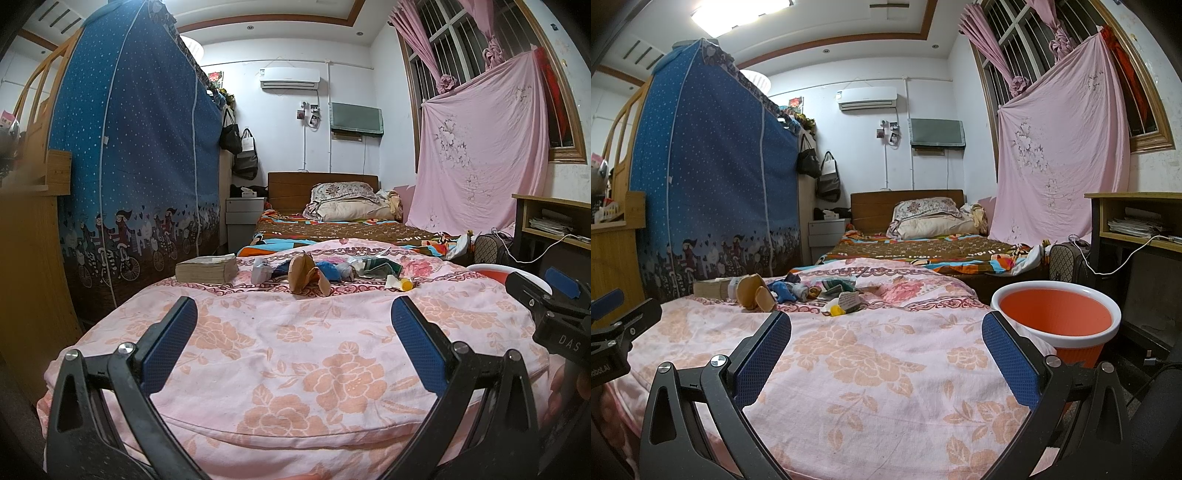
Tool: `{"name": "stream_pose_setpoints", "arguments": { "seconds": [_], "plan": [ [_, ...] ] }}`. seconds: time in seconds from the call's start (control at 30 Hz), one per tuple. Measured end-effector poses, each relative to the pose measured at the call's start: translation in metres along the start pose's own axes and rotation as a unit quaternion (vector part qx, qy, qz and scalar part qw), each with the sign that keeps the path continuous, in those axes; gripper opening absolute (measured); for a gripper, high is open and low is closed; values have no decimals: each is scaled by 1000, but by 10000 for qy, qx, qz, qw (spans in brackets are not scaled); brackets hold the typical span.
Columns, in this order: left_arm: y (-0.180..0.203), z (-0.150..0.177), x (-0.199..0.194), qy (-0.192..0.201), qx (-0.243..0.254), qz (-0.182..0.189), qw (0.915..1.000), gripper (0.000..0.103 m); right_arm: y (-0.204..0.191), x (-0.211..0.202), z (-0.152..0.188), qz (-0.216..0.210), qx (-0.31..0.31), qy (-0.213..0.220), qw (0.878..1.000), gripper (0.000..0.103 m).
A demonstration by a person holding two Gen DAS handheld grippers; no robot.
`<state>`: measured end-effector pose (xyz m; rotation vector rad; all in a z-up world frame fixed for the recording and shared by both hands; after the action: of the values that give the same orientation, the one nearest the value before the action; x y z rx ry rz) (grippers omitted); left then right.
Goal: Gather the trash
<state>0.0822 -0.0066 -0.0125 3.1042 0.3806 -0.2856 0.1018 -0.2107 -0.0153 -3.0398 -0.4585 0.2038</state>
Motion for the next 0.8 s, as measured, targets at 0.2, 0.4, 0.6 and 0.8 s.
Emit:
{"name": "stream_pose_setpoints", "arguments": {
  "seconds": [0.2, 0.4, 0.6, 0.8],
  "plan": [
    [0, 0, 0, 3, 4, 2, 10000, 91, 0, 0, 0, -1, -2, -2, 10000, 103],
    [0, 0, 0, 1, 4, -3, 10000, 91, -2, 0, -1, -3, -1, -7, 10000, 103],
    [0, 1, 1, -22, -13, -6, 10000, 91, -3, 0, -1, -3, -8, -20, 10000, 103],
    [-9, -4, 5, 72, -133, -68, 9999, 91, -4, 4, 3, -156, 69, -133, 9998, 103]
  ]
}}
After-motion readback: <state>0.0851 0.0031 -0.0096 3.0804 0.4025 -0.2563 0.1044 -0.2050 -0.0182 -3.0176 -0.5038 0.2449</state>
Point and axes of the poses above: each gripper's, at about its wrist camera, not at the fingertips, and x roughly the way its jaws point, y to its right, z to its underside, the point moved 9 cm from there along x, roughly the way its jaws point, and after that the axes turned 14 degrees about -z, right-handed, at the moved point
